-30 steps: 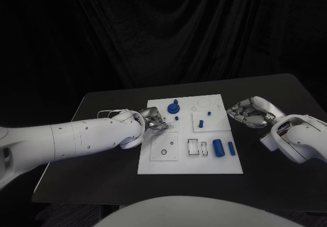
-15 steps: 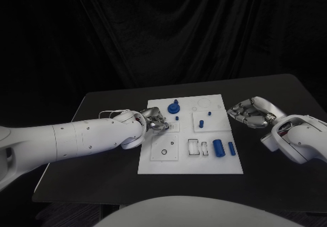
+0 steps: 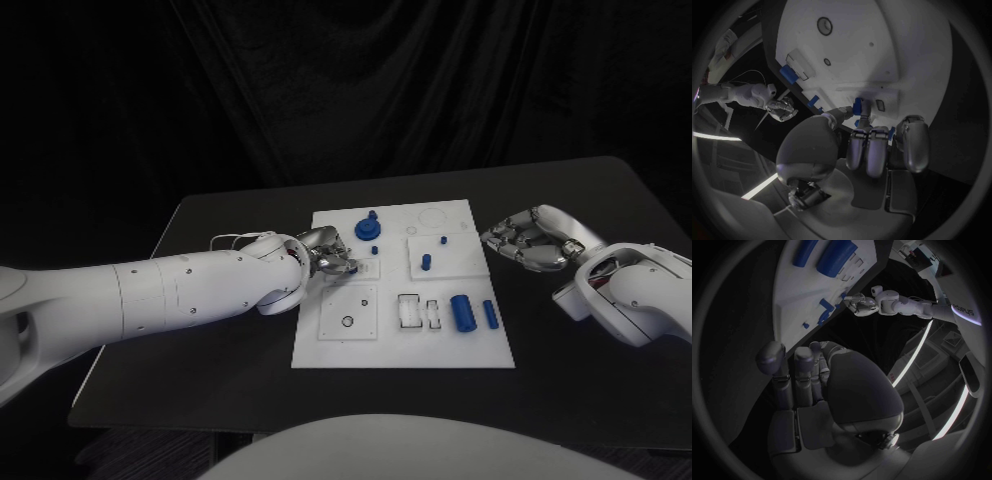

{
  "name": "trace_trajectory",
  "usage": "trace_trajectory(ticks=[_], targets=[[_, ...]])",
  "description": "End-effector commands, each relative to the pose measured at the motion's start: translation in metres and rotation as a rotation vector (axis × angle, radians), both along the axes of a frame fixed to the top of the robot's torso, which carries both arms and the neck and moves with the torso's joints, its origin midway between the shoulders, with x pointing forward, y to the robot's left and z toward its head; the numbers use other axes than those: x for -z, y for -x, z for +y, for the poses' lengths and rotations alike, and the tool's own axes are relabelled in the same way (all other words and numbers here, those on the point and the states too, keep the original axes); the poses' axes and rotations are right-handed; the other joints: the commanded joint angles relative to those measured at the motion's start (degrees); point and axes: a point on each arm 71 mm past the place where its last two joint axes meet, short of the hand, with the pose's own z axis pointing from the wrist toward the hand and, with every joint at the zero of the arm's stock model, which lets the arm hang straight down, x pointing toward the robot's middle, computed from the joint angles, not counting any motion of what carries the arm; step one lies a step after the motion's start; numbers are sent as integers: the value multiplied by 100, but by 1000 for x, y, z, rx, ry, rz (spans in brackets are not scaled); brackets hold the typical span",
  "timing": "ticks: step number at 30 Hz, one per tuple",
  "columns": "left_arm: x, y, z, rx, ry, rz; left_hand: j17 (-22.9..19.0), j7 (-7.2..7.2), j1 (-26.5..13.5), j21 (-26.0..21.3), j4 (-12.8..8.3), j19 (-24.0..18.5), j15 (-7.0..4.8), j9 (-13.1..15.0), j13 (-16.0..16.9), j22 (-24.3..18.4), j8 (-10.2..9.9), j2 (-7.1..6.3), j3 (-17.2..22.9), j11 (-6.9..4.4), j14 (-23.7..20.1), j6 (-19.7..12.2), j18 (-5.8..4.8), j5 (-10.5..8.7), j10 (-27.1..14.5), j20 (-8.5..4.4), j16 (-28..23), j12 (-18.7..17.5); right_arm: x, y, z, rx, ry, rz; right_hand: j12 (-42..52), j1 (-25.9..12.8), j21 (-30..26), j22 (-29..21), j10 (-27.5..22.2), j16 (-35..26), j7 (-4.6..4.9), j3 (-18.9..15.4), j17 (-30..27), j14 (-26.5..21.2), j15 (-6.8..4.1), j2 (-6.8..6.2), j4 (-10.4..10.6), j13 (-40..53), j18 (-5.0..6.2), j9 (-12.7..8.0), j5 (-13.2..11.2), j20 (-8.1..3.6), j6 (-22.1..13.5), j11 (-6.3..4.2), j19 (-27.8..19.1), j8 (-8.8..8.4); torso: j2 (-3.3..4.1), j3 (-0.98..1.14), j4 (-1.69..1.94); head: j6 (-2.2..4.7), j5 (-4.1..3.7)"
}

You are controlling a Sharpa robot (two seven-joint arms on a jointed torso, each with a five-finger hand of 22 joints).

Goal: Assemble the parts on the task board

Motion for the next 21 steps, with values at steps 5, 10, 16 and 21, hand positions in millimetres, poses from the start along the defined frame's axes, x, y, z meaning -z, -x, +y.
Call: trace_trajectory(ticks=[5,10,16,21], targets=[[8,3,0,-1,3,20,1510,-185,30,-66,21,-48,-33,-13,1497,1034,-43,71,35,-10,605,149,77,-15,564,2,-3,-5,2,1,0,5,6,21,-37,37,-38,652,-42,-47,-6,32,-24,-53,12,0,-23,-11,111,10,29,-2,-31,-6,-34,36,0,-1,-9,-1,2],[8,2,1,-3,1,19,1510,-186,36,-77,16,-54,-32,-12,1495,1031,-47,76,43,-10,605,147,79,-11,561,2,-3,-10,2,1,0,5,7,22,-37,37,-38,652,-42,-47,-6,32,-24,-53,12,0,-23,-11,111,10,29,-2,-31,-6,-34,36,-3,-3,-11,-1,8],[8,2,0,1,3,17,1510,-186,43,-83,10,-56,-32,-11,1492,1029,-51,79,51,-11,605,144,80,-7,555,2,-3,-17,2,1,0,4,7,23,-41,38,-58,647,-47,-60,-5,35,-34,-61,13,-1,-26,-13,114,11,31,-2,-32,-4,-42,36,-6,-2,-9,-1,10],[8,1,0,2,3,16,1510,-185,46,-91,6,-61,-32,-10,1489,1027,-52,79,55,-11,605,142,82,-5,551,2,-3,-23,2,1,0,4,7,24,-41,38,-58,647,-47,-60,-5,35,-34,-61,13,-1,-26,-13,114,11,31,-2,-32,-4,-42,36,-3,-2,-6,-1,11]])
